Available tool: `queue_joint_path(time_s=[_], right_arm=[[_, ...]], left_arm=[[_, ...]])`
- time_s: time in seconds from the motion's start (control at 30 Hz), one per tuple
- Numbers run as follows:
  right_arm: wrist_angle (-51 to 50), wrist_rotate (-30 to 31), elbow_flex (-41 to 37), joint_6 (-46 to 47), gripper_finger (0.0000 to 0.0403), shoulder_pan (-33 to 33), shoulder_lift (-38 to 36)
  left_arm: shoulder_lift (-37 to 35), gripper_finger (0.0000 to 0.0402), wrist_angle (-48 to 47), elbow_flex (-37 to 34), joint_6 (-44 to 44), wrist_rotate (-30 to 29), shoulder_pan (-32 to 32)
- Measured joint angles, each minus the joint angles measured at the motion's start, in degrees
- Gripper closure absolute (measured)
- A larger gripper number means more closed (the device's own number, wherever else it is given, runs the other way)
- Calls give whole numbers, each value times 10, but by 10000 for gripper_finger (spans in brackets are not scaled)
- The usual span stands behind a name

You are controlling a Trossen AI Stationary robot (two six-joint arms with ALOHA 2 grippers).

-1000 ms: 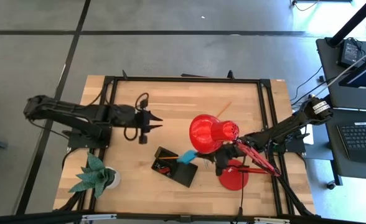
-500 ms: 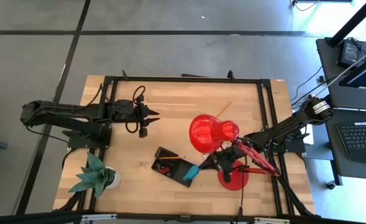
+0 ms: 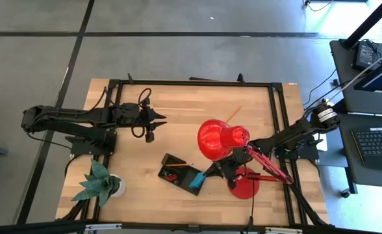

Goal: Pick and place office supplies into organizer
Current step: Put the blue sticky note into the desk organizer

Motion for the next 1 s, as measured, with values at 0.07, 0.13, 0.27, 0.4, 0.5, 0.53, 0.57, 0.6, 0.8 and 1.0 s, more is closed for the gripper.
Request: queue_joint_path(time_s=[0.07, 0.13, 0.27, 0.4, 0.5, 0.53, 0.57, 0.6, 0.8, 1.0], right_arm=[[18, -1, 0, -10, 396, 0, 15], [33, -5, 0, -14, 396, 0, 31], [58, -12, 0, -17, 396, -9, 54], [58, -22, 15, -17, 396, -23, 79], [58, -43, 36, -18, 396, -30, 108], [52, -46, 42, -19, 396, -32, 118], [43, -47, 49, -22, 396, -35, 127], [34, -47, 56, -24, 396, -37, 135], [6, -45, 80, -47, 396, -49, 171], [5, -25, 85, -62, 396, -52, 189]], left_arm=[[0, 310, -1, 0, 1, 0, 0], [0, 310, -3, 0, 4, 0, 0], [0, 310, -4, 0, 5, 0, 0], [1, 310, -6, 0, 10, 0, 0], [1, 310, -7, 0, 13, 0, 0], [1, 310, -6, 0, 17, 0, 0], [1, 310, -6, 0, 22, 0, 0], [1, 310, -7, 0, 24, 0, 0], [1, 310, -10, 0, 25, 0, 0], [1, 310, -25, 0, 25, 0, 0]])
